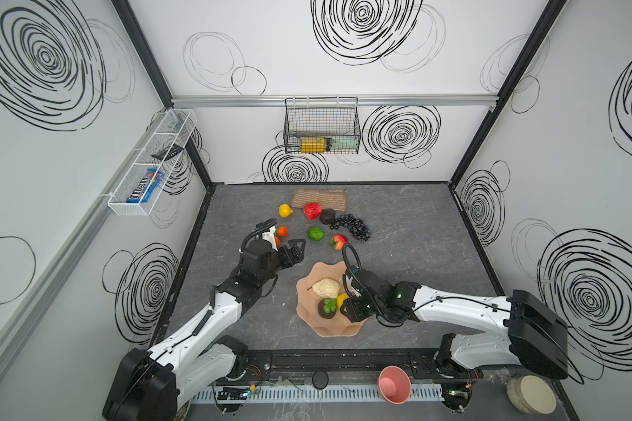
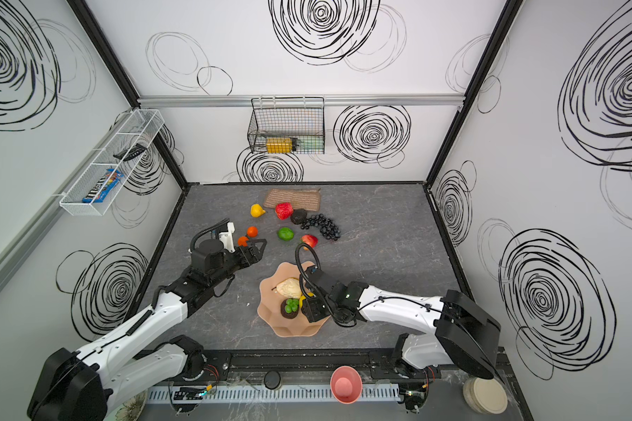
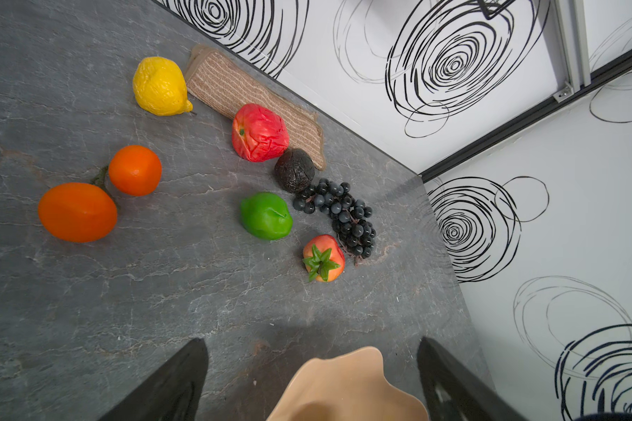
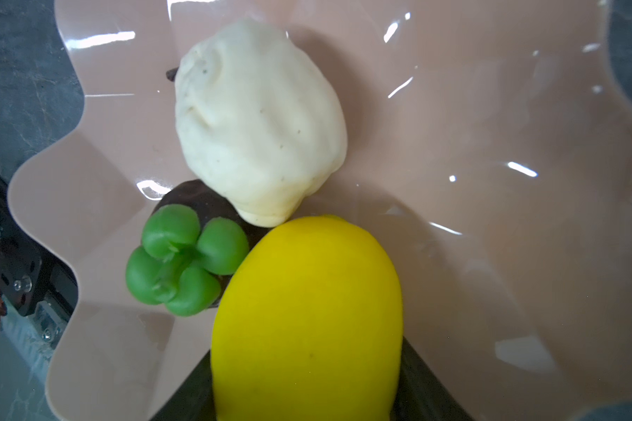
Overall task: Place and organize the fake fruits in the fruit bowl
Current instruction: 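Lower the lemon into the pink bowl beside the mangosteen with the right gripper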
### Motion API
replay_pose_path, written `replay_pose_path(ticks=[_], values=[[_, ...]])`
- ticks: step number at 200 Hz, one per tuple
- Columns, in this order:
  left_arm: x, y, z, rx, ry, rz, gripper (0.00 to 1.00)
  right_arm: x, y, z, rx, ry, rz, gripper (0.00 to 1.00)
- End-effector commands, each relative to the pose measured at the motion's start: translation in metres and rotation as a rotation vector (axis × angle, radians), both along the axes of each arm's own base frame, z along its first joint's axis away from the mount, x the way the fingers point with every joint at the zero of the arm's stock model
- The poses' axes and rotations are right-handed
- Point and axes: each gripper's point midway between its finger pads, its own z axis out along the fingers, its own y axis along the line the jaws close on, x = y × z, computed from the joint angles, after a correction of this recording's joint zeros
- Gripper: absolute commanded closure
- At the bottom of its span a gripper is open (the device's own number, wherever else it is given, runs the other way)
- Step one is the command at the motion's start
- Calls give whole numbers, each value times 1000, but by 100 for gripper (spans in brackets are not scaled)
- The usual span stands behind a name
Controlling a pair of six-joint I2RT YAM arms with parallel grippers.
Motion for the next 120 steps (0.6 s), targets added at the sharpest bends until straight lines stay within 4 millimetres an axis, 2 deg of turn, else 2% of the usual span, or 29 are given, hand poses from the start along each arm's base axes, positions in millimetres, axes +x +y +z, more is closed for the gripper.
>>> replay_pose_path(ticks=[1,65,120], values=[[1,5,5,9,-33,14,6,0,8,7,-14,-33,29,47],[1,6,5,14,-34,18,6,-3,10,5,-39,-46,48,40],[1,8,3,24,-36,22,6,-5,10,8,-40,-51,49,28]])
